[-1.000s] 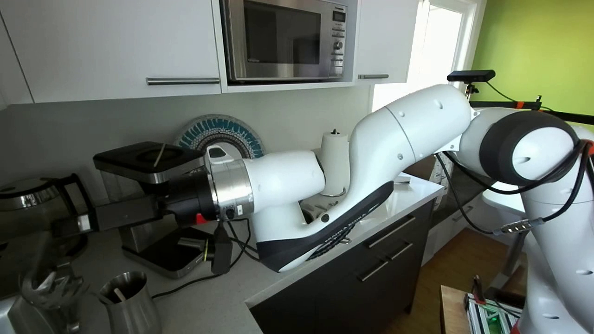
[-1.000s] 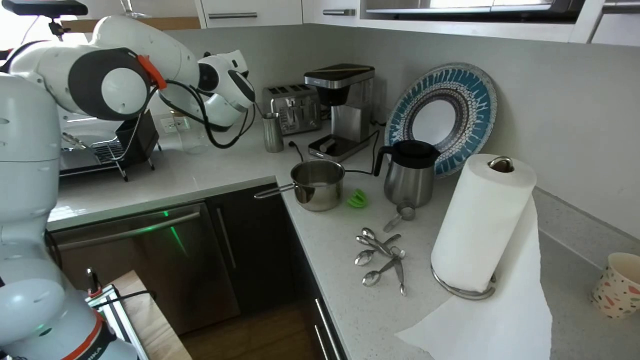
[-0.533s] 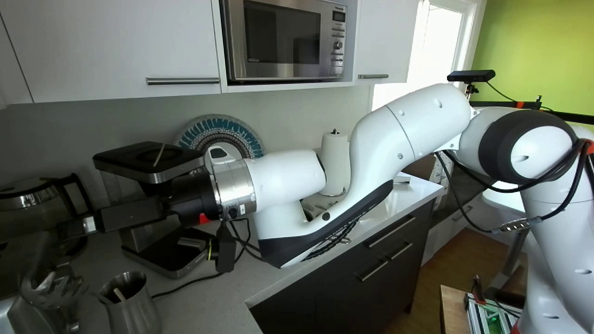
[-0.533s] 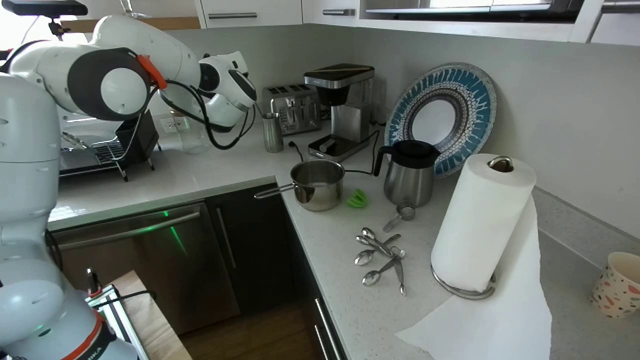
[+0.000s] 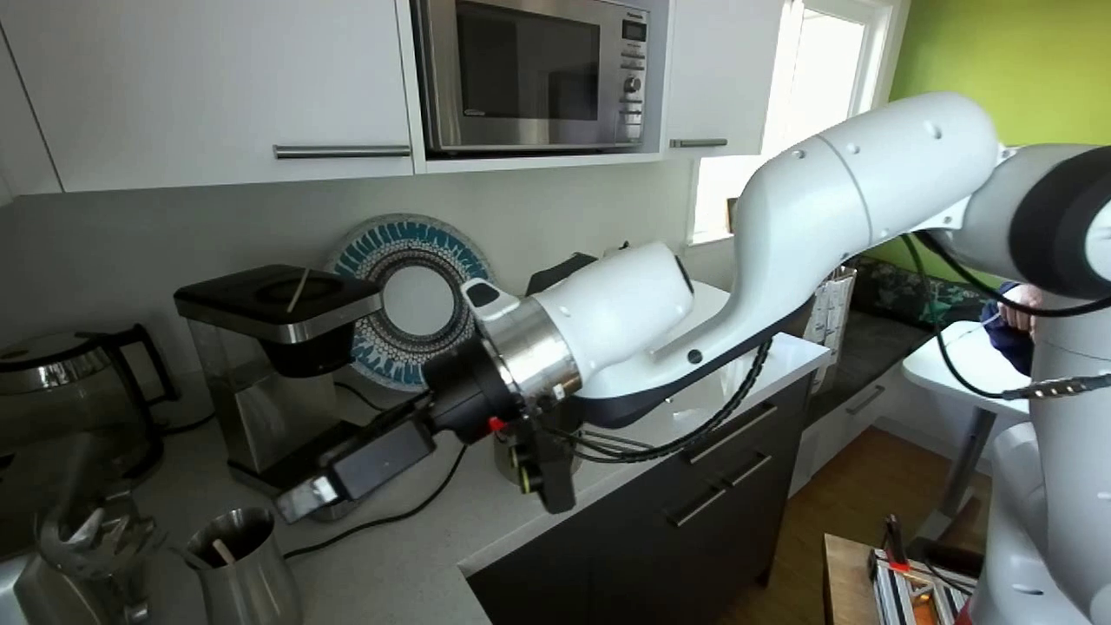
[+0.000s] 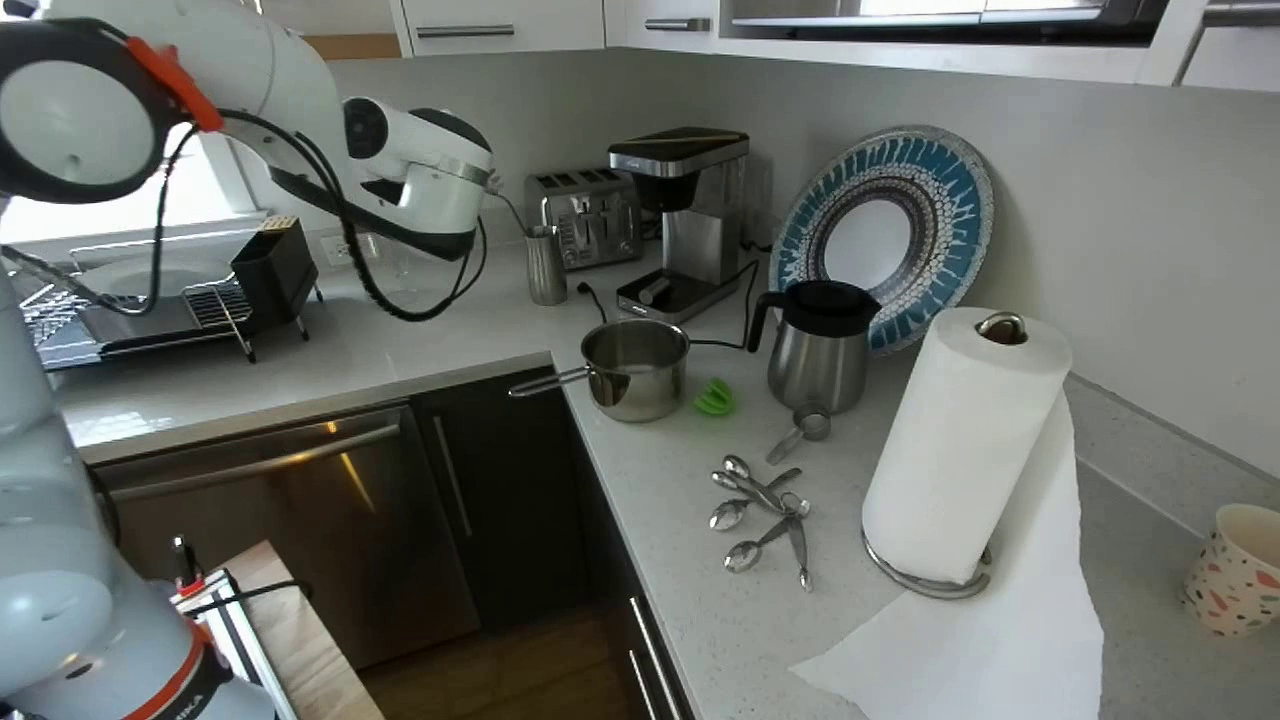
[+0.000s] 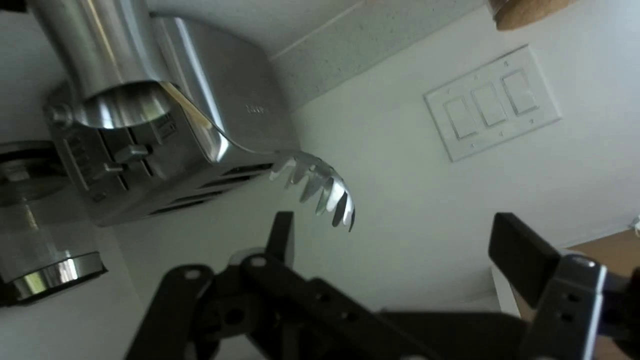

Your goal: Pick up the chopstick from the silver pot and put it in the silver cup

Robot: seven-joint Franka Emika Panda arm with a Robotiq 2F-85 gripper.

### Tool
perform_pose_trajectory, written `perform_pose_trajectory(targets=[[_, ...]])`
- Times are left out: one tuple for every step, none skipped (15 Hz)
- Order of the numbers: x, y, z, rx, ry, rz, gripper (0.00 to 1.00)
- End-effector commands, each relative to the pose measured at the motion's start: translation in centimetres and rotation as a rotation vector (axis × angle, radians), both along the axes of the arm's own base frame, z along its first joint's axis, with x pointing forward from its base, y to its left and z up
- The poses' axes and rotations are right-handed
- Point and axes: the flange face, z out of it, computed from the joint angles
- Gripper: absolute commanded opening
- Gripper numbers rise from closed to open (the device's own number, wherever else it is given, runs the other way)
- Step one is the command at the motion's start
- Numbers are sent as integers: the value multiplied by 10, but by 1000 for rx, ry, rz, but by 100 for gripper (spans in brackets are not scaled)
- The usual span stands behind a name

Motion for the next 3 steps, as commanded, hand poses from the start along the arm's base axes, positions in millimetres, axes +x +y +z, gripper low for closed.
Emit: perform_pose_trajectory(targets=[[-72, -42, -9, -126, 88, -73, 100], [-87, -51, -8, -153, 105, -48, 100], [-49, -31, -6, -105, 68, -20, 100]])
